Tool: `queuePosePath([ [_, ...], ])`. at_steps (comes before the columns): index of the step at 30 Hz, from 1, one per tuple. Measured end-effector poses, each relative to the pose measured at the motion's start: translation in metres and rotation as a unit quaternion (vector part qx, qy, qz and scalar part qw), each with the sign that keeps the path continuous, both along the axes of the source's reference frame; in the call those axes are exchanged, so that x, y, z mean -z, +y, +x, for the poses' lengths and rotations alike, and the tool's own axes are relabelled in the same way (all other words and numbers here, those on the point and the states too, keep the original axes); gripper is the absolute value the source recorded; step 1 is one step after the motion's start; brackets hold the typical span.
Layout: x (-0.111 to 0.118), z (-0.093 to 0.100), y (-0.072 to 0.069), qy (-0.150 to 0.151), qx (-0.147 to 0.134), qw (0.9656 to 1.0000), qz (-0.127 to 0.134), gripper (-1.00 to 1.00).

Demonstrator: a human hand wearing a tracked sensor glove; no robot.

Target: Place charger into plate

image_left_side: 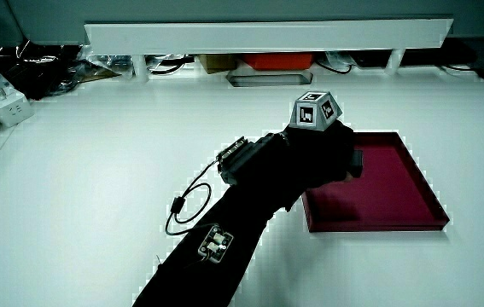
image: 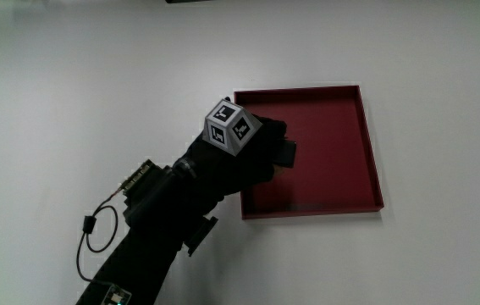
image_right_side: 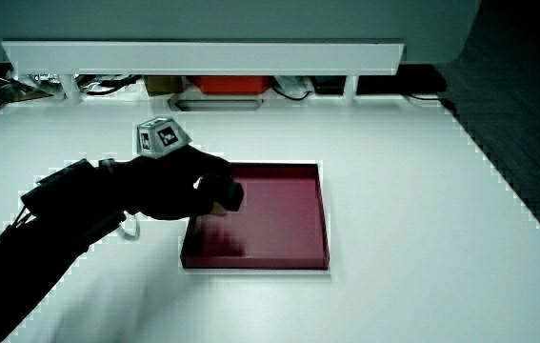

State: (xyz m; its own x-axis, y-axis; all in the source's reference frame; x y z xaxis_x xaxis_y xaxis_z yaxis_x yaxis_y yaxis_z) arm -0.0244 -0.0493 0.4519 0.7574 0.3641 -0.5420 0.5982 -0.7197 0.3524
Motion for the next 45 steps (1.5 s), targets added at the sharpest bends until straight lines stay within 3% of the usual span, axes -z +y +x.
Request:
queuePosePath([
  [8,-0.029,0.015,0.011,-0.015,-0.017,0.9996,-0.015,0.00],
  [12,-0.034,0.020,0.016,-0.043,-0.028,0.9984,-0.022,0.00],
  [21,-0.062,0.025,0.027,-0.046,-0.037,0.9975,-0.039,0.00],
  [29,-0.061,0.027,0.029,-0.050,-0.039,0.9975,-0.033,0.00],
  [32,-0.061,0.026,0.029,-0.054,-0.037,0.9970,-0.041,0.00],
  [33,-0.061,0.025,0.029,-0.052,-0.038,0.9974,-0.032,-0.06],
  [37,-0.062,0.023,0.029,-0.054,-0.036,0.9974,-0.033,-0.29],
  [45,-0.046,0.003,0.025,-0.013,-0.012,0.9996,-0.022,-0.76],
])
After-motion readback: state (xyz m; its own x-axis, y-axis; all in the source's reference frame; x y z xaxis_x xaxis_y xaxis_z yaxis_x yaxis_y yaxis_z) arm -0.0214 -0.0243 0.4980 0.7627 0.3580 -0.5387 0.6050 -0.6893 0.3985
